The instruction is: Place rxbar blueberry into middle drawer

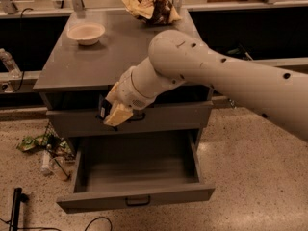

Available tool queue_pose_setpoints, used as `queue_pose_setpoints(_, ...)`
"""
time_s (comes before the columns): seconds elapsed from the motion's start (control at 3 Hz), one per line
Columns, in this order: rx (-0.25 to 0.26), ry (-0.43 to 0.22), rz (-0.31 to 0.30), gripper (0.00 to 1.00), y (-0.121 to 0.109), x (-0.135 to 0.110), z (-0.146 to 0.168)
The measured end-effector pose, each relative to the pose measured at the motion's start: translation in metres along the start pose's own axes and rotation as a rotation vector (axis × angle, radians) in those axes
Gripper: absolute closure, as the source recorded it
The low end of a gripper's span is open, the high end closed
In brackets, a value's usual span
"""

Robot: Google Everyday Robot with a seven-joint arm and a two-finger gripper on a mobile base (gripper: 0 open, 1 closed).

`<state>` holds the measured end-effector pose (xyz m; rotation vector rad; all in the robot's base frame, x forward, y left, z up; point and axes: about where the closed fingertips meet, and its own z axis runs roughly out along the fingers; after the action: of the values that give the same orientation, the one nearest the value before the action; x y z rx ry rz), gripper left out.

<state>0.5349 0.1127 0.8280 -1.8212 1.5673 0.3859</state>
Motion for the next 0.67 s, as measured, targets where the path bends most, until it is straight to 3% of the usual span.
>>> queue_pose_setpoints(0.33,0.003,-0.031,0.046,1.00,0.004,0.015,0.009)
queue_pose_setpoints(0.67,0.016,0.002,0.155,1.00,0.037,0.108,0.045)
